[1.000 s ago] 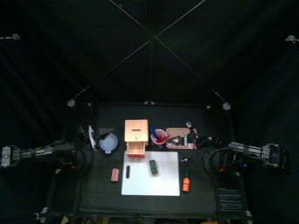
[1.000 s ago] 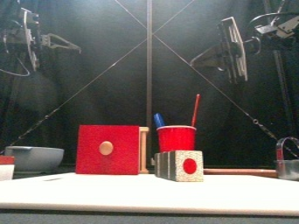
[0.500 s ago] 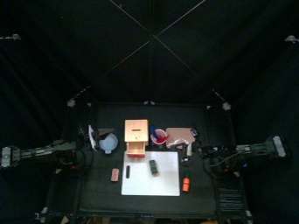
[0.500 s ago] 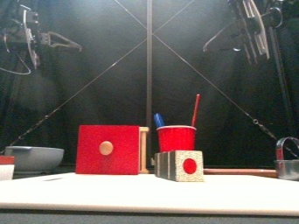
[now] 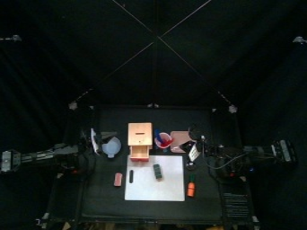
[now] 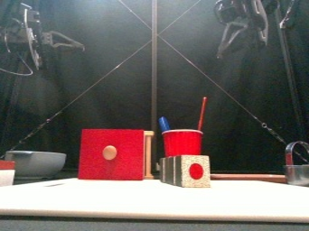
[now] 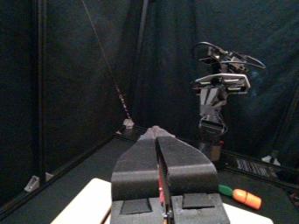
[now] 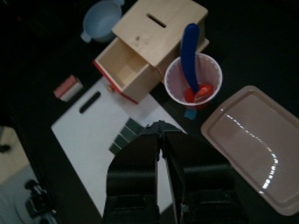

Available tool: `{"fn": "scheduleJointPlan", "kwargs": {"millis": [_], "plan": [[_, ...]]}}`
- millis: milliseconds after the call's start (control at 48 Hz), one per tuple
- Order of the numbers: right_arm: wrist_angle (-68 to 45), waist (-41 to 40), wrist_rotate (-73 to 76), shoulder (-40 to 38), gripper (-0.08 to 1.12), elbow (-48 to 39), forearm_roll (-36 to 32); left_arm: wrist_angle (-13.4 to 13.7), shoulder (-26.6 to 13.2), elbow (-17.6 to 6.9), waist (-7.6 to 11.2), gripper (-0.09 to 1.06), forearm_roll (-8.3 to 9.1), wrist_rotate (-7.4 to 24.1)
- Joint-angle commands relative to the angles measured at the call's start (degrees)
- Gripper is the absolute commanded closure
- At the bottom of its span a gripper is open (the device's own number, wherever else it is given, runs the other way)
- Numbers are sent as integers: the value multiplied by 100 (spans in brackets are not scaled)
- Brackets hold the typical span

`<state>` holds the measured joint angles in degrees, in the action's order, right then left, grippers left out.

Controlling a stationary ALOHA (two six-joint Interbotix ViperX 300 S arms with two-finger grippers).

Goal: Place sushi on board then cut the sushi with the knife then place the pieces on the plate
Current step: Grasp knife edge with left hand

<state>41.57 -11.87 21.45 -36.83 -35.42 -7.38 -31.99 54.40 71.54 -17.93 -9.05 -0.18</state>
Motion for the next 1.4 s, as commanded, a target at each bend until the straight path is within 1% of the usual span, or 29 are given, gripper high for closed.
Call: {"fn": "scheduleJointPlan", "kwargs": {"millis": [21,104,125,188,250,312,375,458,562,625,708,792,958,1062,1125,1250,1312,1354,1396], "plan": [[-325,-316,-1459,70,66,-123,817,-18,-18,-158,-88,88,9,9],[-334,-466,-2250,369,60,-149,1072,-18,-18,-141,-149,88,0,0],[-343,-483,-2329,457,58,-123,1081,-18,-18,-141,-149,88,0,0],[-316,-527,-2408,765,45,0,976,-18,-18,-132,-158,88,0,0],[-237,-536,-2408,1002,29,158,571,-18,-18,-132,-158,88,0,0],[-70,-501,-2408,1134,18,308,44,-26,-18,-114,-167,88,0,0],[44,-475,-2408,1222,13,396,-439,-18,-26,-88,-167,88,-9,0],[123,-281,-2452,1362,13,404,-1169,-18,-18,-44,-202,88,-44,0],[360,308,-2435,1767,13,413,-2522,-26,-18,-26,-229,88,-141,-9],[729,598,-2443,2065,13,536,-2997,-18,-18,-26,-229,88,-176,0],[1063,721,-2505,2232,13,677,-3023,-18,-18,-9,-237,88,-185,-9],[1081,712,-2549,2259,13,738,-2979,-26,-18,0,-237,88,-185,-18],[1072,677,-2575,2391,14,782,-2997,-26,-18,70,-237,88,-308,-18],[1099,694,-2593,2505,15,844,-2997,-18,-18,105,-246,88,-325,-18],[1134,677,-2610,2549,20,896,-3015,-26,-18,114,-264,88,-325,-9],[1327,668,-2619,2619,43,949,-3059,-26,-18,114,-308,88,-325,-18],[1371,677,-2619,2628,52,949,-3067,-26,-18,114,-316,88,-316,-18],[1371,677,-2619,2628,55,958,-3067,-26,-18,114,-316,88,-325,-18],[1371,677,-2610,2628,56,984,-3067,-18,-26,114,-316,88,-325,-18]]}}
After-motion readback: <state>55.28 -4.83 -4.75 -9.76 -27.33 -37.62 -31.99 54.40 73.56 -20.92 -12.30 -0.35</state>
